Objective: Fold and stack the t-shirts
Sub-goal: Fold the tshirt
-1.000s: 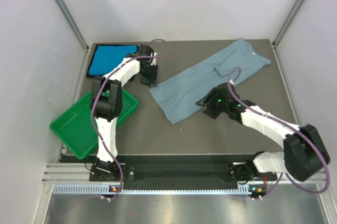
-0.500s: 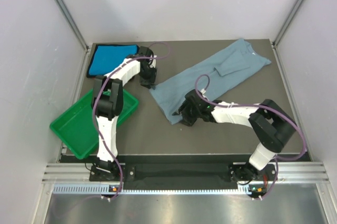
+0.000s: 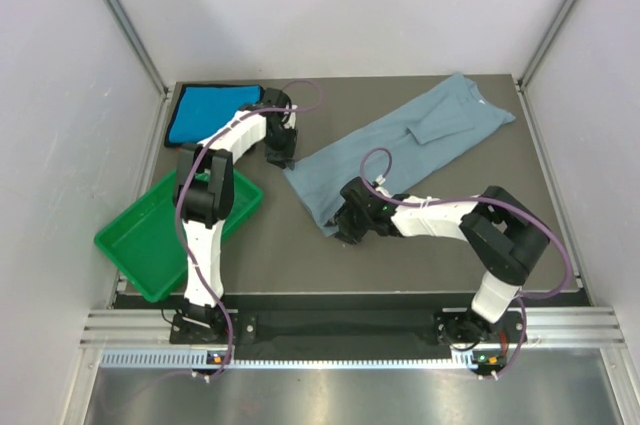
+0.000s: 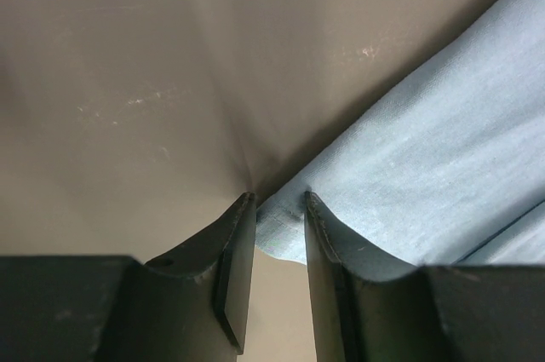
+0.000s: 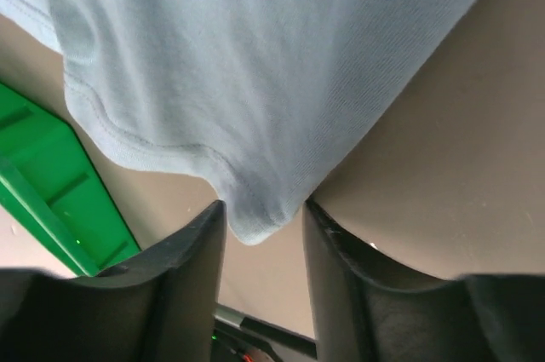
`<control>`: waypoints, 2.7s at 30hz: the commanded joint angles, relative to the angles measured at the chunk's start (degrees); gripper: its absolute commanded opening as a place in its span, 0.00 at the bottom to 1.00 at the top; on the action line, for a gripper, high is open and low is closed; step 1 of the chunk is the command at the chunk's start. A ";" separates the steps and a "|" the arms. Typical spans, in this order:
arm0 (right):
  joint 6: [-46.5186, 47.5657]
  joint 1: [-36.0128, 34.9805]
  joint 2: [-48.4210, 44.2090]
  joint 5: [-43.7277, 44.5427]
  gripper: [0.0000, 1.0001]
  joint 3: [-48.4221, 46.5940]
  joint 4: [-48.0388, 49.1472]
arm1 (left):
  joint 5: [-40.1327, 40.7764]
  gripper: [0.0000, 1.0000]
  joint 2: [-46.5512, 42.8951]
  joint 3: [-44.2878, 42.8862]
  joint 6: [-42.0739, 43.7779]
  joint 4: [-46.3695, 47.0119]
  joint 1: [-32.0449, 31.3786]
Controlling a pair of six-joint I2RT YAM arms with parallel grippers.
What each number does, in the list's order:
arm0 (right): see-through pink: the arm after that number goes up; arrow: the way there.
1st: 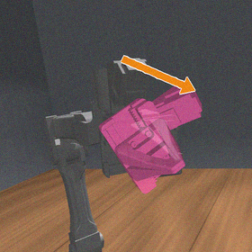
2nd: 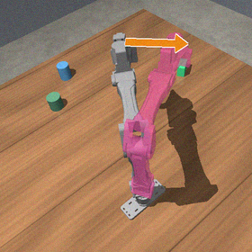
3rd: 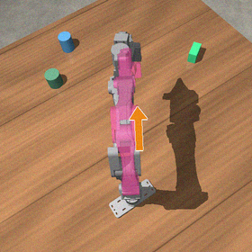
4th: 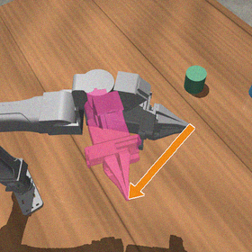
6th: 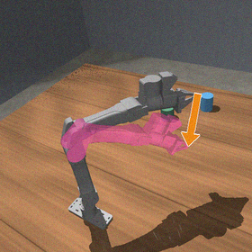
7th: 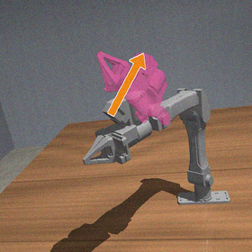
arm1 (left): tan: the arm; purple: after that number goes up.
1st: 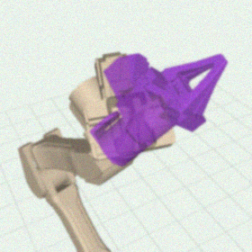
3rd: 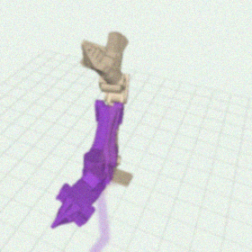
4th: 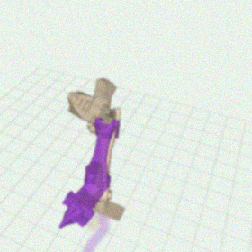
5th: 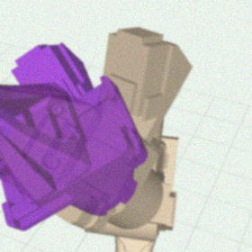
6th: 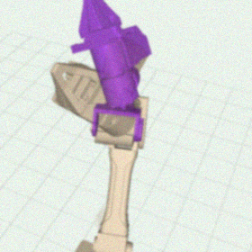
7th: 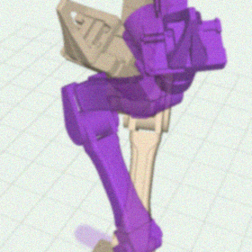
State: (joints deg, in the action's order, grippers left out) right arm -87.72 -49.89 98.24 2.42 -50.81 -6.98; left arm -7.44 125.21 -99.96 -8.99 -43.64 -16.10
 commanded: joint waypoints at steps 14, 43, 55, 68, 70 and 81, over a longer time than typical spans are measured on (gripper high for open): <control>16.08 0.41 -11.30 4.17 0.00 3.25 -13.83 | -3.80 0.37 -17.16 5.45 -6.30 -0.50 -1.65; 13.46 1.28 -60.36 4.61 0.30 25.43 -47.68 | -16.56 0.45 -35.04 46.26 -19.13 22.36 -22.49; 33.64 21.11 -48.95 10.43 0.43 3.72 -45.68 | -20.06 0.44 -31.79 51.18 -18.87 28.95 -23.37; 54.68 44.44 -25.99 1.98 0.42 -20.73 -38.20 | -16.29 0.31 -32.74 52.42 -18.95 28.61 -24.42; 54.68 44.88 -25.29 0.93 0.42 -21.61 -37.58 | -14.19 0.36 -35.98 50.58 -19.30 25.12 -24.60; 54.50 45.41 -22.74 -1.97 0.44 -20.12 -32.13 | -10.21 0.44 -33.28 44.41 -17.81 21.92 -24.59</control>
State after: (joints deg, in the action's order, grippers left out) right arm -34.44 -5.34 74.65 1.80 -69.54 -43.22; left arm -16.60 88.86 -54.74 -28.10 -21.91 -40.49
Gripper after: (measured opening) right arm 0.439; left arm 0.448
